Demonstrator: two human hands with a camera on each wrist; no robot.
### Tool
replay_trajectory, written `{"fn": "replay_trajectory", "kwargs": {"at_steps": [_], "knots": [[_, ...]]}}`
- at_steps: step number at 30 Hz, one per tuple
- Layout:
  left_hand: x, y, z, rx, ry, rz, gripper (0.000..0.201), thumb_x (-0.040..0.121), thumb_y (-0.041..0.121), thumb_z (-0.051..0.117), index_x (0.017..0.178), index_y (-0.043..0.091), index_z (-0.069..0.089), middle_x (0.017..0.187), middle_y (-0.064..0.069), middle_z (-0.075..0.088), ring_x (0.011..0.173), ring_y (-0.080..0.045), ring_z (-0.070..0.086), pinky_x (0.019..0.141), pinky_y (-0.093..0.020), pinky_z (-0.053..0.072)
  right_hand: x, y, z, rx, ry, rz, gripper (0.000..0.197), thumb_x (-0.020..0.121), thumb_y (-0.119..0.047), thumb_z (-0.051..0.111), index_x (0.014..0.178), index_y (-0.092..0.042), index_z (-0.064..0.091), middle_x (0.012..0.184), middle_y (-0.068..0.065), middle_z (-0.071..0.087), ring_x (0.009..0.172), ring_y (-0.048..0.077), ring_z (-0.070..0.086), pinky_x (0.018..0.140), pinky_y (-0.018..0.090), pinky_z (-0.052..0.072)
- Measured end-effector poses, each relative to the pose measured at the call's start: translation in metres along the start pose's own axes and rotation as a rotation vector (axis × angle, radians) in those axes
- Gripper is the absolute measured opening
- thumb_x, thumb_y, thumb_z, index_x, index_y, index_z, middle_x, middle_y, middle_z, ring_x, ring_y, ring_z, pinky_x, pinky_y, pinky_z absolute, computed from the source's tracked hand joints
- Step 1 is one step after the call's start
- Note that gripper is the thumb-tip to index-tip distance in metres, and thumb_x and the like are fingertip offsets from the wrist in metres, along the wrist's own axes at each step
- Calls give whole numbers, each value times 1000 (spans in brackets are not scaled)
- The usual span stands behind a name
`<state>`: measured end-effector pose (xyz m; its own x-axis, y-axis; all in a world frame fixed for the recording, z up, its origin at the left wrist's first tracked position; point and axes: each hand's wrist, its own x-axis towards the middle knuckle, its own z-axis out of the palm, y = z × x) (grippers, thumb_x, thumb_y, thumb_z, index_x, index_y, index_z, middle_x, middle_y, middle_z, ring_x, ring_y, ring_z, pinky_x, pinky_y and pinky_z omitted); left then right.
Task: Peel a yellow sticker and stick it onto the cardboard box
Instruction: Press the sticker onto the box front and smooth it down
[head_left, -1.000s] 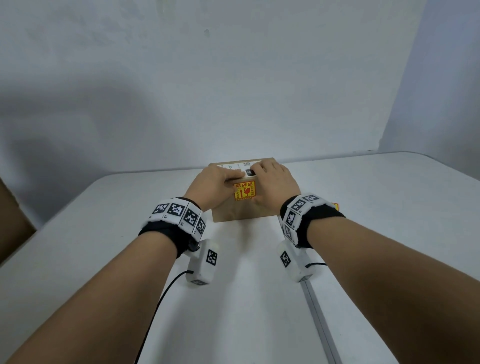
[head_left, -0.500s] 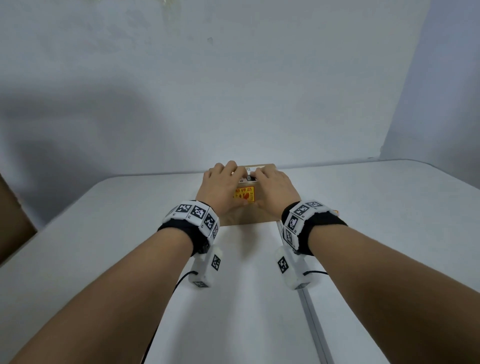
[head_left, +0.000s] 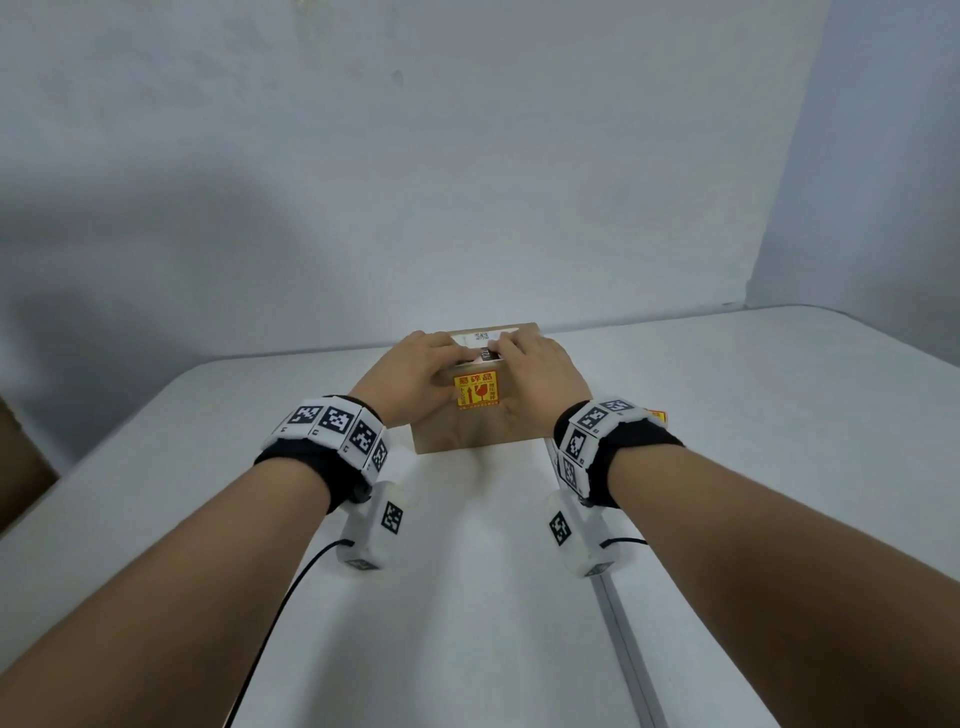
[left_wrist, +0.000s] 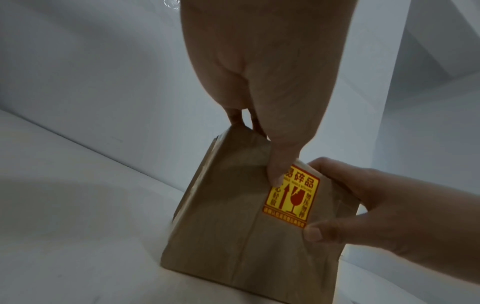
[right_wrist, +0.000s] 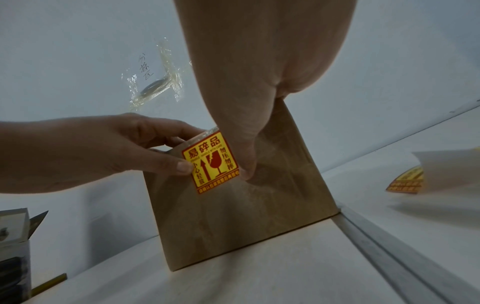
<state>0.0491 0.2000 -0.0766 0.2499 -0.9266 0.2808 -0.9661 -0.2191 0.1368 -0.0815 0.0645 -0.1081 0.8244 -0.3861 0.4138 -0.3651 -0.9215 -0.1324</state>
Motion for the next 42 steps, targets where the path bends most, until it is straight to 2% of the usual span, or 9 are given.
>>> {"fn": "replay_trajectory", "kwargs": {"at_steps": [6, 10, 15, 22, 26, 31, 37, 39, 42], "knots": [[-6, 4, -11, -109, -18, -19, 38, 92, 18, 54, 130, 23, 58, 130, -2, 61, 120, -20, 53, 92, -20, 36, -2, 1, 0, 0, 6, -3, 65, 73, -20, 67, 134, -16, 46, 133, 4, 49, 126, 24, 46, 107, 33, 32], [-9, 3, -8, -202, -31, -131, 36, 97, 25, 46, 130, 32, 56, 140, 1, 52, 127, -18, 49, 96, -15, 31, -2, 1, -3, 15, -16, -5, 68, 74, -22, 68, 137, -17, 43, 136, 4, 46, 128, 24, 43, 109, 33, 31], [-16, 2, -9, -366, -18, -256, 44, 89, 14, 54, 128, 33, 57, 132, 5, 56, 114, -12, 53, 91, -17, 39, -5, 3, -9, 70, -59, -1, 68, 82, -21, 63, 145, -16, 37, 147, 6, 39, 137, 24, 36, 115, 34, 25], [-3, 25, 3, 36, 31, -217, 63, 70, 52, 71, 118, 23, 44, 122, 5, 46, 116, -18, 39, 86, -37, 48, -1, 4, -28, 251, -217, 70, 74, 81, -21, 69, 148, -16, 37, 156, 6, 29, 142, 25, 35, 118, 35, 28], [-2, 25, 12, 138, 107, -202, 58, 70, 52, 70, 112, 23, 44, 115, 5, 45, 110, -21, 39, 70, -37, 51, -5, 1, -32, 260, -235, 72, 66, 85, -9, 60, 148, -15, 37, 158, 6, 28, 143, 25, 32, 119, 33, 25], [-1, 13, 12, 47, 125, -159, 40, 81, 51, 61, 110, 24, 51, 111, 9, 50, 107, -20, 40, 72, -37, 49, -1, 9, -29, 382, -130, 87, 48, 87, 1, 49, 133, -13, 56, 146, 7, 44, 135, 24, 44, 113, 27, 30], [20, -4, -2, -22, 38, -171, 37, 83, 53, 58, 109, 27, 55, 110, 6, 55, 101, -18, 42, 88, -39, 45, 6, 26, -32, 575, 43, 308, 38, 95, -20, 50, 132, -13, 53, 143, 5, 48, 132, 21, 47, 104, 22, 33], [34, -8, -9, -52, 3, -171, 36, 83, 51, 61, 108, 25, 58, 109, 4, 57, 101, -19, 46, 88, -34, 42, 12, 33, -33, 615, 41, 415, 43, 97, -34, 48, 132, -11, 50, 139, 6, 53, 127, 22, 52, 104, 29, 39], [54, -19, -15, -110, -37, -209, 35, 81, 50, 63, 105, 25, 62, 112, 2, 62, 102, -18, 53, 87, -33, 42, 21, 40, -31, 641, -31, 537, 40, 97, -34, 47, 127, -7, 51, 129, 9, 59, 121, 25, 54, 96, 30, 41]]}}
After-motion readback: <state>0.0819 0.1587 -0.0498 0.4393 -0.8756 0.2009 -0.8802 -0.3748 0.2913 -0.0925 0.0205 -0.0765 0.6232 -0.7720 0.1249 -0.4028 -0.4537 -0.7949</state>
